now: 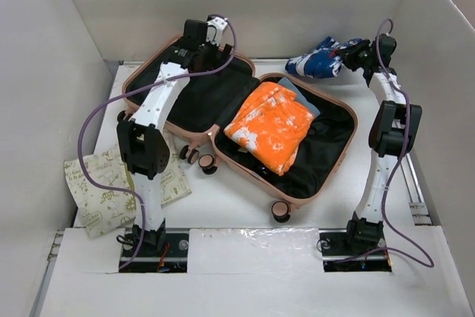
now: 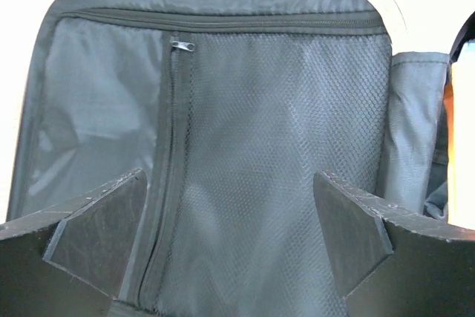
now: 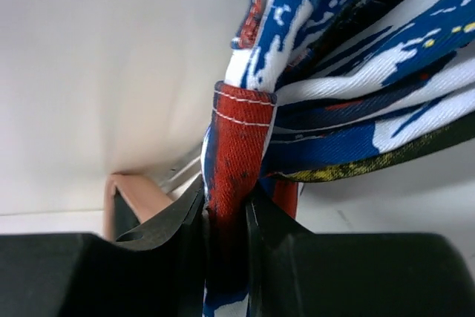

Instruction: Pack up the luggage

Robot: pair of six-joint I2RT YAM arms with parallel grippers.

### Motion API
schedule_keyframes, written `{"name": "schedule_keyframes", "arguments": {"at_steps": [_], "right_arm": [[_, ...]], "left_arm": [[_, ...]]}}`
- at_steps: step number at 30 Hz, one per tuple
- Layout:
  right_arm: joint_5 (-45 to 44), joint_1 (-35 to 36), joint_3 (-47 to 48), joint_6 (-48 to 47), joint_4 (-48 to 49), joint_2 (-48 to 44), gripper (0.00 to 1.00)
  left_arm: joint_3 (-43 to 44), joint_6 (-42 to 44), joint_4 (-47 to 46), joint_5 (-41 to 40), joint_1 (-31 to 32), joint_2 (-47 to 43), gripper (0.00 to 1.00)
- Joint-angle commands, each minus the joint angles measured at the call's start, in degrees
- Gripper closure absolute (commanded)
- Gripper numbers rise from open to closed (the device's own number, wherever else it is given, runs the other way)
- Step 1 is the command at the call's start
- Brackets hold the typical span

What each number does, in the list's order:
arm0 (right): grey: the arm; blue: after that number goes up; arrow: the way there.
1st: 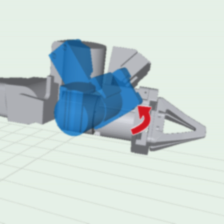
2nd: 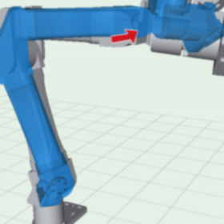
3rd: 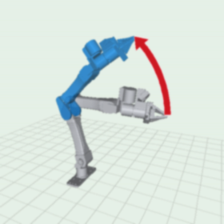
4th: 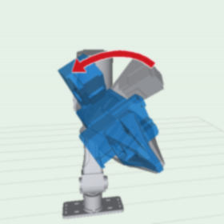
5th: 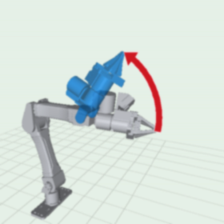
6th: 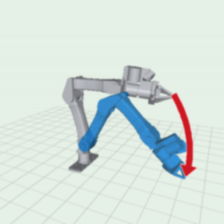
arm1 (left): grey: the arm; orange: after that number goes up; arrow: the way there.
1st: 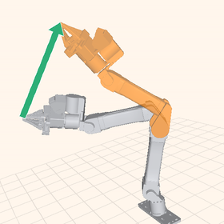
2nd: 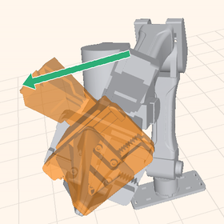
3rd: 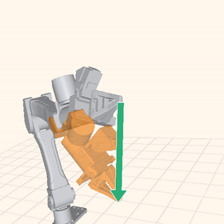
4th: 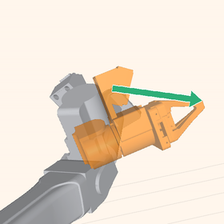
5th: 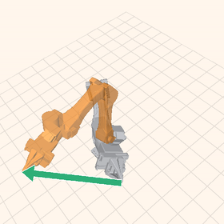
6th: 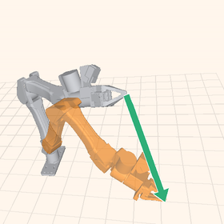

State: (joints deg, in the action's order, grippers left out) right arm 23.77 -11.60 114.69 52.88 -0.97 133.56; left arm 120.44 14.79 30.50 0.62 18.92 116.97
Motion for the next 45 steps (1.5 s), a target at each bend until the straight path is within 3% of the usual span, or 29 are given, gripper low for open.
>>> {"name": "schedule_keyframes", "arguments": {"at_steps": [1, 5, 11, 16, 28, 37, 45], "right_arm": [[1.89, 0.26, -0.78, 5.03, 10.90, -5.59, 1.00], [2.42, 2.01, -3.78, 11.88, 21.07, -7.08, 1.00], [2.42, 3.95, 1.49, 15.49, 21.80, -6.99, 1.00], [1.10, 5.79, -0.96, 15.50, 22.42, -11.20, 1.00], [-0.13, 13.97, -31.27, 20.33, 34.63, -33.61, 1.00], [-3.37, 19.94, -52.53, 20.86, 34.63, -49.78, 1.00], [-9.44, 24.43, -73.34, 12.07, 17.50, -68.14, 1.00]], "left_arm": [[-0.74, -1.60, -1.76, 0.87, -1.08, -5.08, 0.08], [-1.96, -1.60, -1.76, 1.40, -1.60, -6.22, 0.08], [-1.97, -1.60, -1.76, 1.40, -1.60, -6.23, 0.08], [-2.49, -1.60, -1.76, 1.40, -2.13, -6.75, 0.08], [-3.11, -2.13, -1.76, 1.93, -3.18, -8.50, 0.08], [-10.49, -1.08, -2.82, 4.12, -3.18, -12.99, 0.08], [-17.16, -1.08, -3.96, 5.18, -2.58, -18.26, 0.08]]}}
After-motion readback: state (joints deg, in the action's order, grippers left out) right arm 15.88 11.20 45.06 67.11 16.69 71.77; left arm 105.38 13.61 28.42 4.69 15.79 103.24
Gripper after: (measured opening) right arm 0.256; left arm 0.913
